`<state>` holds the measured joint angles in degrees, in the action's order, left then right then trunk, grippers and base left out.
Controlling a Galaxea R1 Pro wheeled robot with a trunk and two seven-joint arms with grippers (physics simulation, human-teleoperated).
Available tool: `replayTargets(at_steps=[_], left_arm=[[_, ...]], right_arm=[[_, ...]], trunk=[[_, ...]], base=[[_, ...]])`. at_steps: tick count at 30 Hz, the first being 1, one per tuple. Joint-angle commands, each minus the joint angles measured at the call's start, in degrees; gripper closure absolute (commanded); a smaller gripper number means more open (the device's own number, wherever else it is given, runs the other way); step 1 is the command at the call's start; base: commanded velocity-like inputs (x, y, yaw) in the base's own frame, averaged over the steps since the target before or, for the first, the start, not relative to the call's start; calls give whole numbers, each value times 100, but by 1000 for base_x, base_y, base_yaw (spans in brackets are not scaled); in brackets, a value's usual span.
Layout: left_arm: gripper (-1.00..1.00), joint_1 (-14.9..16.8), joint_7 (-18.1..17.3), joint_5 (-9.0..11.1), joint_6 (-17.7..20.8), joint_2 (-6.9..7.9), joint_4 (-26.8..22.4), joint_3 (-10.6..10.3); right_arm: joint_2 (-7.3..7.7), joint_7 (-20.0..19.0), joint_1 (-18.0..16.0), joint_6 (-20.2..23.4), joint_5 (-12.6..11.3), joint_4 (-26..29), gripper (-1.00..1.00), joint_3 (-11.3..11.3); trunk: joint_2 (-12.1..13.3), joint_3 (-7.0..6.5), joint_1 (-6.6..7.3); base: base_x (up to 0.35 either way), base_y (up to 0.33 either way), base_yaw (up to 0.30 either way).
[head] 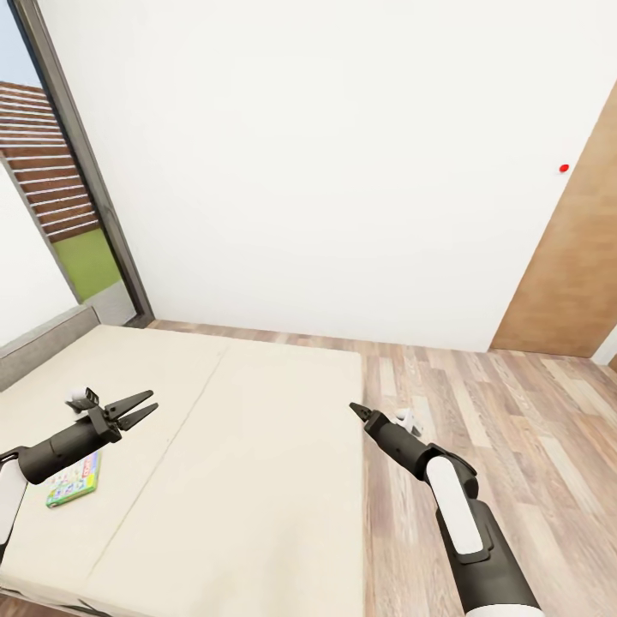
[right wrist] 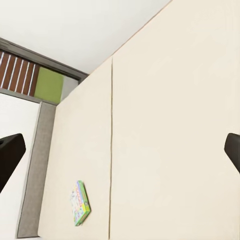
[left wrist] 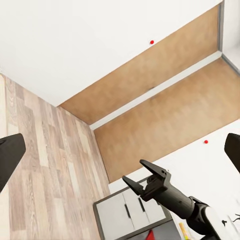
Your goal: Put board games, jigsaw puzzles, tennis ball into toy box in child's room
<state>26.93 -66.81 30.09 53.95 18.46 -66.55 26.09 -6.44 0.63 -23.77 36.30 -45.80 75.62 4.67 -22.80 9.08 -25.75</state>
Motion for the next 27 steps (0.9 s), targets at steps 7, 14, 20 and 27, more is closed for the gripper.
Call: replayTargets(at_steps=[7,14,20,27], left_arm=[[-100,5,-13,14,35,1,2,1],[-100,5,-15,14,32,0,2,1],[-100,5,-16,15,33,0,2,1],[-100,5,-17,20,31,0,2,1]], right_arm=[[-14,7,-5,35,-25,5,-100,16],[-15,7,-5,35,-24,5,-100,9],[-15,7,-5,35,-24,5,-100,8],[-16,7,-5,35,-24,5,-100,6]], trunk=[[-12,12,-4],[-12,12,-4],[-12,12,-4],[-12,-9,-4]], base=[[0,46,0],[0,126,0],[0,116,0],[0,112,-88]])
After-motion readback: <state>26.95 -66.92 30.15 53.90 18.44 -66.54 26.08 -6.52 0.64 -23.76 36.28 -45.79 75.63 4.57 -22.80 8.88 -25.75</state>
